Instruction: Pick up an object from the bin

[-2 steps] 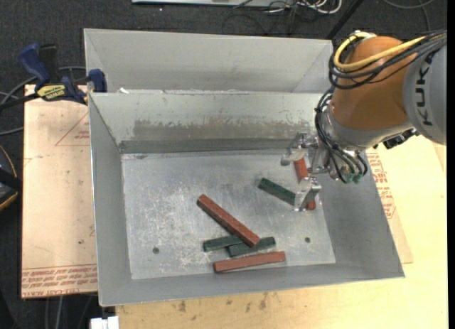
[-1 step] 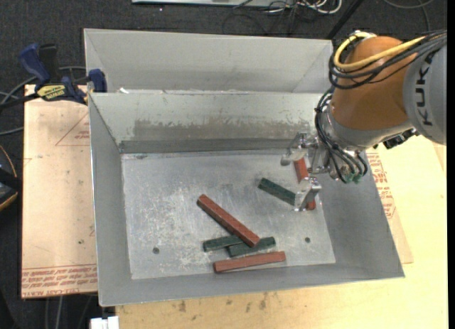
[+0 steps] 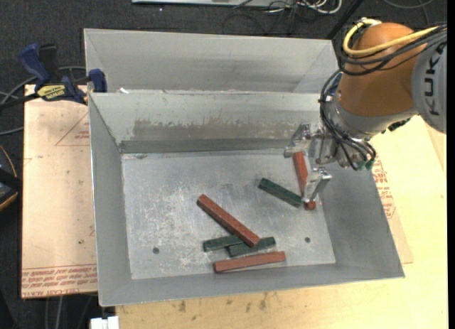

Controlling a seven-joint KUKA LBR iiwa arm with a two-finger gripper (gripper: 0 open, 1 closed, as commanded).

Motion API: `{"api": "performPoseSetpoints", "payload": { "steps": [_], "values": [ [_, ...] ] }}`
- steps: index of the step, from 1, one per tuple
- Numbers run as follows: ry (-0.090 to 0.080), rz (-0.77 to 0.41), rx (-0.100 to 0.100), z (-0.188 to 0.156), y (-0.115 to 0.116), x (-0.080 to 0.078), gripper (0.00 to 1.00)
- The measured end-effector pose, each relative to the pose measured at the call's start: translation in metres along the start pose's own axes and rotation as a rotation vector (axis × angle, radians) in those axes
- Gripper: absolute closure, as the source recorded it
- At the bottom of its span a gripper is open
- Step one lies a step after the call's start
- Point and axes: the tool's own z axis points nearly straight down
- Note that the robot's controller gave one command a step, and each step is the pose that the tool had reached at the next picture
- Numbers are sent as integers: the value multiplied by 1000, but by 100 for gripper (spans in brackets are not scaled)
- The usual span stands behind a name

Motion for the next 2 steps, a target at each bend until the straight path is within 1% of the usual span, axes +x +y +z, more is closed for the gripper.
{"api": "performPoseSetpoints", "payload": {
  "steps": [1,2],
  "values": [
    [-12,-159,6,43,-15,-6,0],
    [-22,-17,5,122,-7,-27,100]
  ]
}}
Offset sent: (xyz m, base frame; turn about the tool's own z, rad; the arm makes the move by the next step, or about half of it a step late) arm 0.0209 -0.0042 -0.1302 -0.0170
